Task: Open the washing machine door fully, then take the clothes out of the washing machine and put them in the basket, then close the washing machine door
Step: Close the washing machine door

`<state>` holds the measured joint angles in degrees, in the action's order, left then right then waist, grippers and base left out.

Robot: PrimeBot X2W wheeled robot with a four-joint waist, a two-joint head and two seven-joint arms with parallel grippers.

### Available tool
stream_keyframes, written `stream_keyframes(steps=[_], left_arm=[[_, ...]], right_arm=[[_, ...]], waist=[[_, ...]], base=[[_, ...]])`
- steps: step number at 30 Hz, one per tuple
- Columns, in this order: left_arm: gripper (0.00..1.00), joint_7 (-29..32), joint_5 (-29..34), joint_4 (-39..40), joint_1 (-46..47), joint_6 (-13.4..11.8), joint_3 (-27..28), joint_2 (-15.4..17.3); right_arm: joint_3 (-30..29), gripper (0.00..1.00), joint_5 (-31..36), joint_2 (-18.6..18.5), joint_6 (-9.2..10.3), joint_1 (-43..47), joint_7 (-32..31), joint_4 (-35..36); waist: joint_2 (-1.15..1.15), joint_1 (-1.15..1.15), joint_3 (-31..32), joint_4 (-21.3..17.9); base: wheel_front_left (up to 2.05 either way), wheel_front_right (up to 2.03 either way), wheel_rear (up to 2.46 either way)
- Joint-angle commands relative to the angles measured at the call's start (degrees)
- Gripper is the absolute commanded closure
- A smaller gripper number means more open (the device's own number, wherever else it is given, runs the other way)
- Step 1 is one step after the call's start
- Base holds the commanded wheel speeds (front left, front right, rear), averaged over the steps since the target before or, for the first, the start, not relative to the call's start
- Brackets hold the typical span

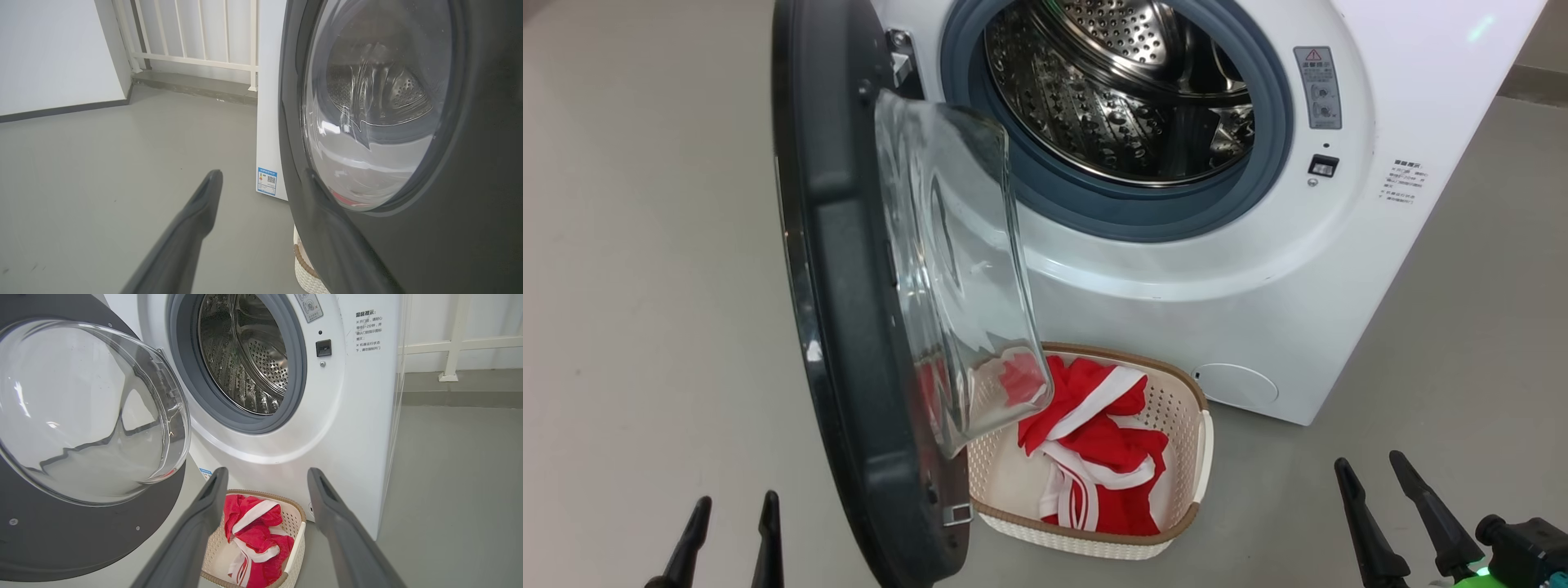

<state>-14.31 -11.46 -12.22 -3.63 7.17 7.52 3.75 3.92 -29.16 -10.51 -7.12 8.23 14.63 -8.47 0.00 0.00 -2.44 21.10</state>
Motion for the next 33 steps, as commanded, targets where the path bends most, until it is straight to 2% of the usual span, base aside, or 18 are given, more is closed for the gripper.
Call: stream_keyframes(steps=[1,14,15,16,17,19,20,21,27,33], left_arm=[[0.0,-0.7,0.4,1.2,1.0,0.3,2.2,0.4],[0.0,-0.7,0.4,1.7,1.0,0.3,2.3,0.1],[0.09,-0.7,-0.3,1.9,1.0,0.3,2.2,0.1],[0.09,-0.7,-0.3,1.9,1.0,0.3,2.2,0.1],[0.42,-0.7,-1.5,2.2,1.1,0.3,2.4,0.0],[0.66,-0.7,-4.7,3.0,1.4,0.3,2.7,-0.1],[0.96,-0.7,-6.3,3.4,1.6,0.3,2.6,-0.1],[1.0,-0.7,-7.9,3.7,1.8,0.3,2.3,0.1],[1.0,-0.7,-20.8,3.8,4.0,0.3,-0.5,4.1],[1.0,-0.7,-41.0,3.4,7.8,0.3,-4.4,12.5]], right_arm=[[0.8,0.0,0.1,-0.9,-0.36,-0.6,0.4,1.1],[1.2,0.0,0.0,-0.9,-0.36,-0.8,0.4,0.8],[1.2,0.0,0.0,-0.9,-0.36,-0.7,0.4,0.7],[1.2,0.0,0.0,-0.9,-0.36,-0.7,0.4,0.7],[1.2,0.0,0.0,-0.8,-0.36,-0.6,0.4,0.7],[1.2,0.0,0.0,-0.7,-0.36,-0.5,0.4,0.7],[1.2,0.0,0.0,-0.7,-0.36,-0.4,0.4,0.6],[1.2,0.0,0.0,-0.6,-0.36,-0.4,0.4,0.6],[1.8,0.0,0.1,-0.2,-0.36,-0.5,0.4,0.4],[2.7,0.0,0.1,0.2,-0.36,-0.7,0.4,0.1]], waist=[[0.0,0.0,0.0,0.1],[0.0,0.0,0.5,0.3],[0.0,0.0,0.6,0.3],[0.0,0.0,0.6,0.3],[0.0,0.0,0.7,0.3],[0.0,0.0,0.9,0.5],[0.0,0.0,1.0,0.5],[0.0,0.0,1.1,0.6],[0.0,0.0,1.7,1.0],[0.0,0.0,2.4,0.6]], base=[[0.0,0.0,0.0],[0.0,0.0,0.0],[0.0,0.0,0.0],[0.0,0.0,0.0],[0.0,0.0,0.0],[0.0,0.0,0.0],[0.0,0.0,0.0],[0.0,0.0,0.0],[0.0,0.0,0.0],[0.0,0.0,0.0]])
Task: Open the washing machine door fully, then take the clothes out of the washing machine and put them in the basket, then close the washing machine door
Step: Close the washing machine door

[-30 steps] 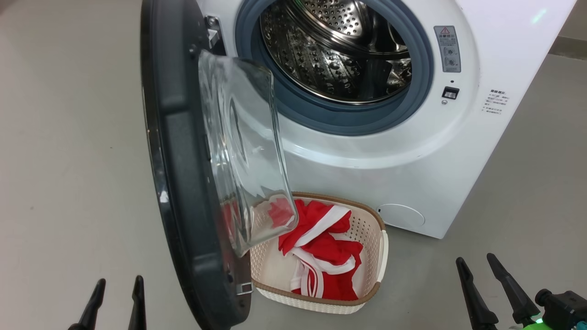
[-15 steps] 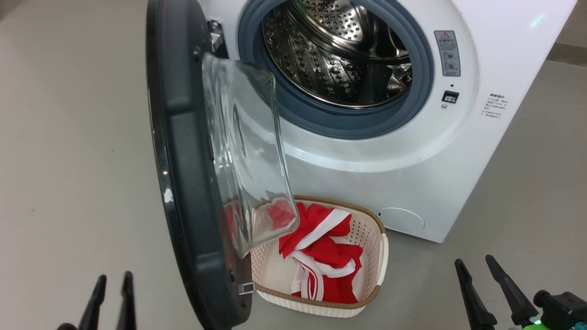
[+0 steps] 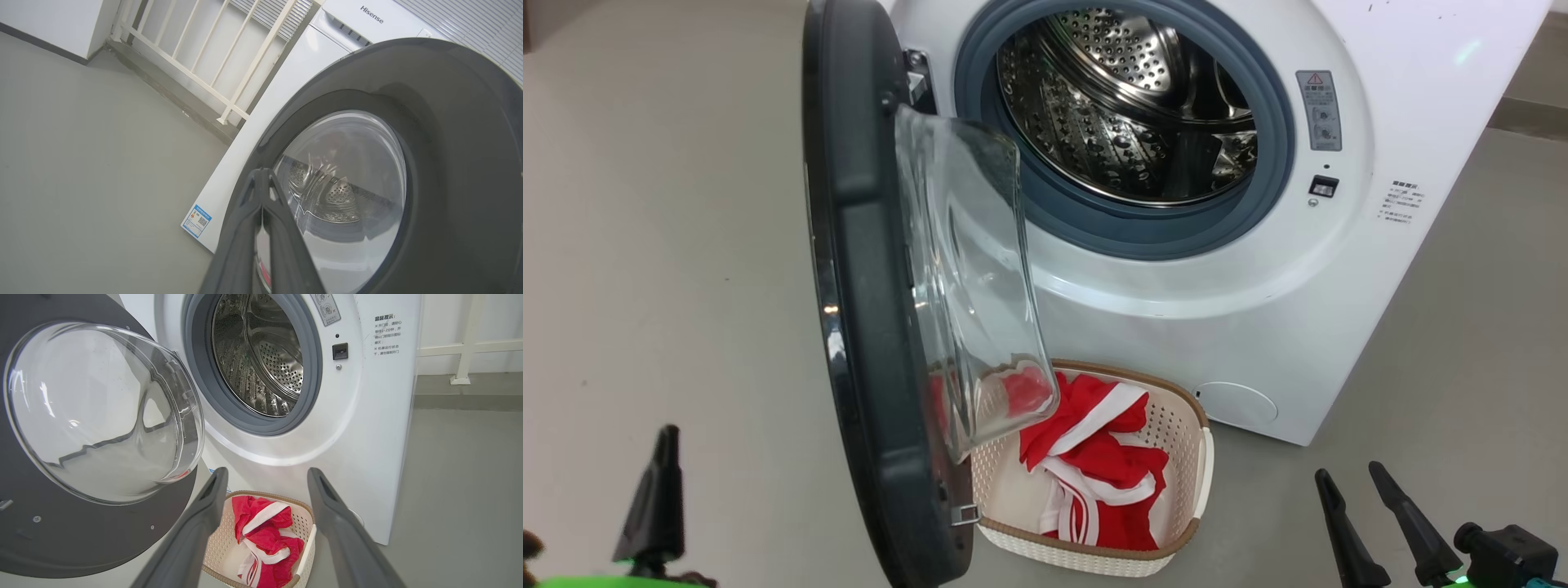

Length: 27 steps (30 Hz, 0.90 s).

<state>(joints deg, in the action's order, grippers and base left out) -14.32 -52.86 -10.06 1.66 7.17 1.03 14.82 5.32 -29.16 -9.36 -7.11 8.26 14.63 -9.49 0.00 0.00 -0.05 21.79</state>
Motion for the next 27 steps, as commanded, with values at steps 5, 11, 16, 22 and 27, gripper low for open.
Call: stream_keyframes(steps=[5,11,16,22,27], left_arm=[[1.0,1.8,-15.1,1.5,5.2,0.3,-1.3,9.2],[1.0,7.7,-29.3,3.6,8.6,0.3,-3.3,14.5],[1.0,16.5,-38.0,6.7,8.9,0.3,-4.2,17.4],[1.0,25.5,-44.1,11.2,8.5,0.3,-3.1,18.3],[1.0,31.5,-45.9,15.6,7.5,0.3,-2.0,17.3]], right_arm=[[1.6,0.0,0.0,-0.9,-0.37,-0.8,0.4,1.2],[1.6,0.0,0.0,-0.8,-0.37,-1.2,0.4,1.4],[1.6,0.0,0.0,-0.9,-0.37,-1.6,0.4,1.5],[1.4,0.0,0.1,-1.1,-0.37,-1.9,0.4,1.7],[1.3,0.0,0.2,-1.0,-0.37,-2.2,0.4,1.7]], waist=[[0.0,0.0,-0.2,-0.7],[0.0,0.0,-1.1,-1.6],[0.0,0.0,-1.7,-2.4],[0.0,0.0,-2.6,-2.9],[0.0,0.0,-3.2,-3.0]], base=[[0.0,0.0,0.0],[0.0,0.0,0.0],[0.0,0.0,0.0],[0.0,0.0,0.0],[0.0,0.0,0.0]])
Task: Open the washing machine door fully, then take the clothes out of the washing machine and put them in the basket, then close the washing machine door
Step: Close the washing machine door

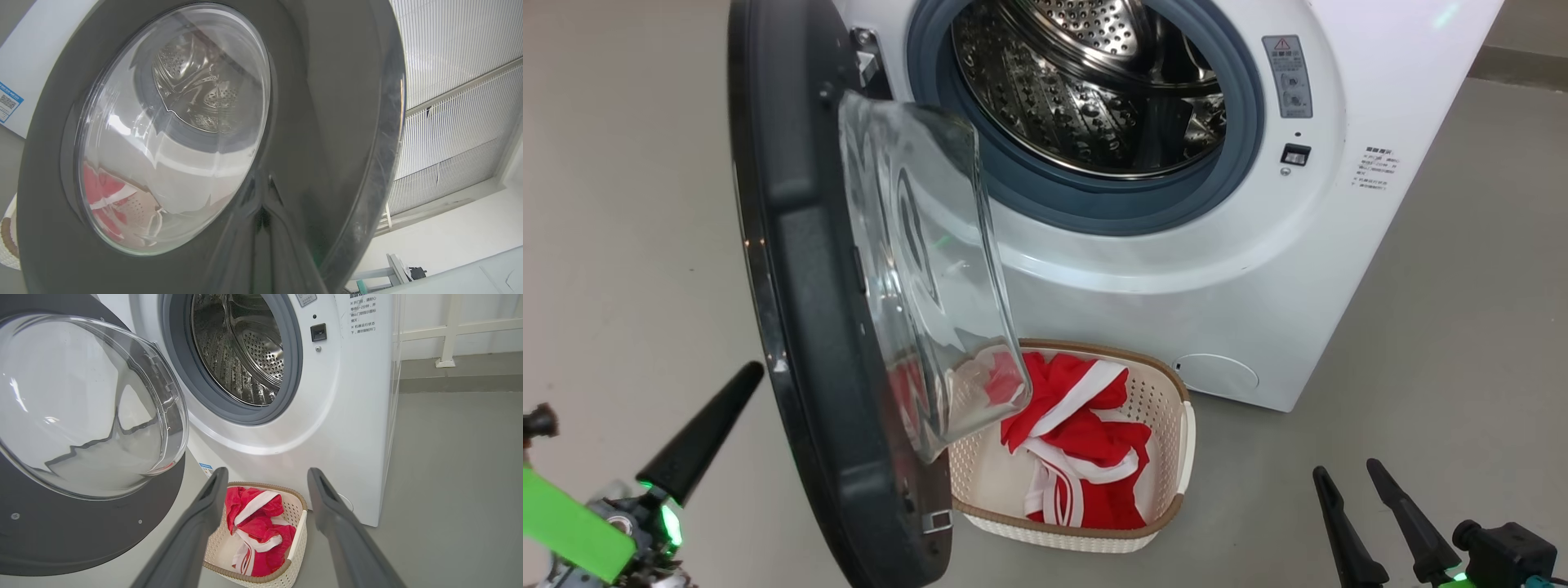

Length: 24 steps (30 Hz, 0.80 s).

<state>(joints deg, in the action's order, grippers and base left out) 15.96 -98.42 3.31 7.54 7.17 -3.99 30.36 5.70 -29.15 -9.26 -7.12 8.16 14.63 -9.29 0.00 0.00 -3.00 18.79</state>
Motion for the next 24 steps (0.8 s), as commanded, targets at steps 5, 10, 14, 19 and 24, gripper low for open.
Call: stream_keyframes(steps=[5,10,14,19,24], left_arm=[[1.0,4.8,-0.9,4.9,1.2,0.3,4.2,-0.2],[1.0,8.5,-0.2,7.4,1.2,0.3,5.0,-2.8],[1.0,10.5,1.0,8.5,1.9,0.3,5.7,-4.9],[1.0,12.0,4.0,9.9,3.4,0.3,4.9,-7.5],[1.0,10.5,9.6,10.7,6.0,0.3,1.2,-10.9]], right_arm=[[1.0,0.0,0.2,-1.0,-0.36,-2.6,0.4,1.5],[1.0,0.0,0.1,-0.9,-0.36,-2.9,0.4,1.5],[1.0,0.0,0.1,-0.8,-0.36,-3.1,0.4,1.4],[0.9,0.0,0.0,-0.7,-0.36,-3.4,0.4,1.4],[0.9,0.0,-0.1,-0.7,-0.36,-3.7,0.4,1.4]], waist=[[0.0,0.0,-0.6,-0.3],[0.0,0.0,-0.8,-0.7],[0.0,0.0,-0.9,-1.2],[0.0,0.0,-1.0,-2.0],[0.0,0.0,-1.6,-3.1]], base=[[0.0,0.0,0.0],[0.0,0.0,0.0],[0.0,0.0,0.0],[0.0,0.0,0.0],[0.0,0.0,0.0]])
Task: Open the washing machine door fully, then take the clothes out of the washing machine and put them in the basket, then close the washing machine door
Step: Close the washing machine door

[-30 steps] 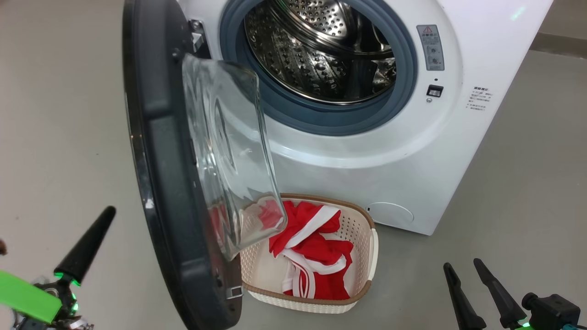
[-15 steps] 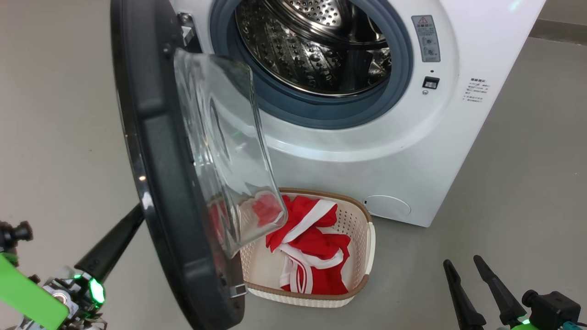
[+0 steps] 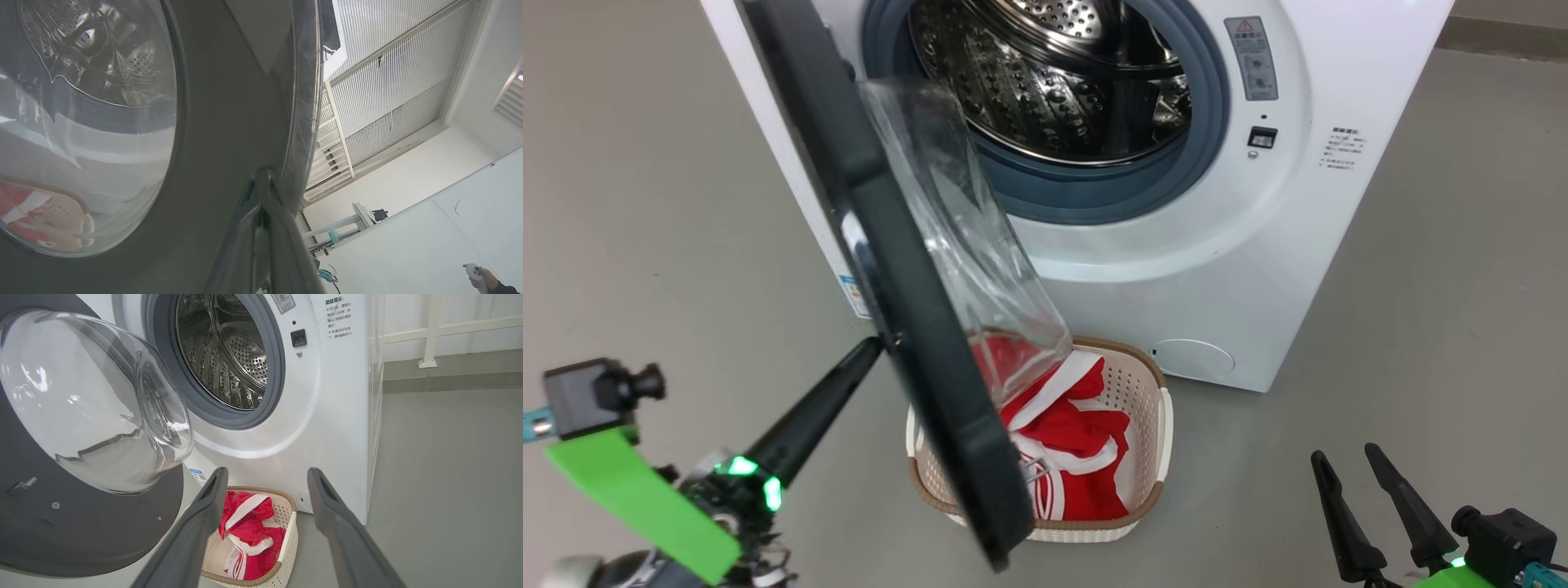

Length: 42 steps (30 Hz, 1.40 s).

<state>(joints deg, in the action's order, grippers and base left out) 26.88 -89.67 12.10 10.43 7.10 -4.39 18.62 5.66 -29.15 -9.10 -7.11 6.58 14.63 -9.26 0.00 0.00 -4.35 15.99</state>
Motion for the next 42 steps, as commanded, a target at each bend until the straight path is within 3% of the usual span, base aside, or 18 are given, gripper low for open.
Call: stream_keyframes(steps=[1,12,25,42], left_arm=[[1.0,-1.3,2.0,1.9,3.5,0.4,0.9,0.4],[1.0,-12.9,9.0,-1.5,9.4,0.4,-8.1,-2.9],[1.0,-26.0,12.5,-10.5,19.4,0.4,-18.6,-1.8],[1.0,-39.1,13.0,-22.3,33.8,0.4,-25.5,-0.2]], right_arm=[[1.0,0.0,-0.1,-0.8,-0.37,-2.3,0.4,1.4],[1.2,0.0,-0.2,-0.8,-0.37,-2.9,0.4,1.5],[1.0,0.0,-0.3,-1.2,-0.37,-4.1,0.4,1.7],[-0.3,0.0,-0.3,-0.5,-0.37,-7.3,0.4,2.6]], waist=[[0.0,0.0,-0.4,-0.6],[0.0,0.0,-1.2,-3.7],[0.0,0.0,-3.4,-7.9],[0.0,0.0,-9.8,-13.0]], base=[[0.0,0.0,0.0],[0.0,0.0,0.0],[0.0,0.0,0.0],[0.0,0.0,0.0]])
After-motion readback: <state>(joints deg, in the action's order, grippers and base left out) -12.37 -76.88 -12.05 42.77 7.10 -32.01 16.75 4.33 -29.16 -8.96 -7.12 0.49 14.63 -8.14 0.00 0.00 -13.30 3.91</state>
